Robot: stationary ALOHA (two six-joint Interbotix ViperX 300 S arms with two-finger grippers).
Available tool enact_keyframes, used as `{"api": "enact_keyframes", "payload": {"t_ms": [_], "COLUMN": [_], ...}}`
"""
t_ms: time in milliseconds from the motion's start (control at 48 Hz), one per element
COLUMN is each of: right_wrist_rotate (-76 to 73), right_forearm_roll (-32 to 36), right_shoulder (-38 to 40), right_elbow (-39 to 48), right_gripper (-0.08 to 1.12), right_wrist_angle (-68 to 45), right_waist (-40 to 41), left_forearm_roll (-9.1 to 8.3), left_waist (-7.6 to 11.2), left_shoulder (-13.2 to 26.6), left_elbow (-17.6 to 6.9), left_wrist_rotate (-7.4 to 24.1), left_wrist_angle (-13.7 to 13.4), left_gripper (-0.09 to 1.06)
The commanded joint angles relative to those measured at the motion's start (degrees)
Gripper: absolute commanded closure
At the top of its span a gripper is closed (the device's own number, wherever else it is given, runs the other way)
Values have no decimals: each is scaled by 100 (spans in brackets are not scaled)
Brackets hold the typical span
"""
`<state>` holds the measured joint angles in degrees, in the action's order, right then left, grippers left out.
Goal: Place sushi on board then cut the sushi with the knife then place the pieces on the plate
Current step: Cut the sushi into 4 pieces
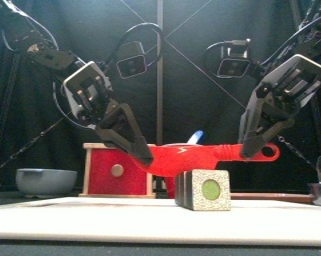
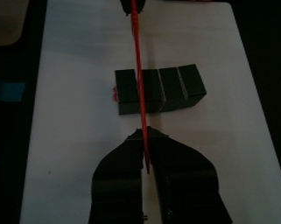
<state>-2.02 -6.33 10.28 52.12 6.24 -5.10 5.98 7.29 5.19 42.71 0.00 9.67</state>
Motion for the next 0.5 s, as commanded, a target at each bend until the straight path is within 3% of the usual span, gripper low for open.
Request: {"api": "enact_keyframes", "payload": {"t_ms": [21, 500], "right_wrist_rotate": [9, 9], "right_forearm_roll": [18, -9], "right_shoulder": [9, -606], "right_elbow": [-35, -62], "right_gripper": [66, 66], "right_wrist_angle": [18, 62], "right_waist": [18, 9], "left_forearm_roll": [9, 0], "left_waist": [18, -26], "left_shoulder": [9, 422], "left_elbow": [-123, -229], "left_wrist_rotate": [0, 26], "left_wrist_angle": [18, -70], "left_gripper": [56, 56]}}
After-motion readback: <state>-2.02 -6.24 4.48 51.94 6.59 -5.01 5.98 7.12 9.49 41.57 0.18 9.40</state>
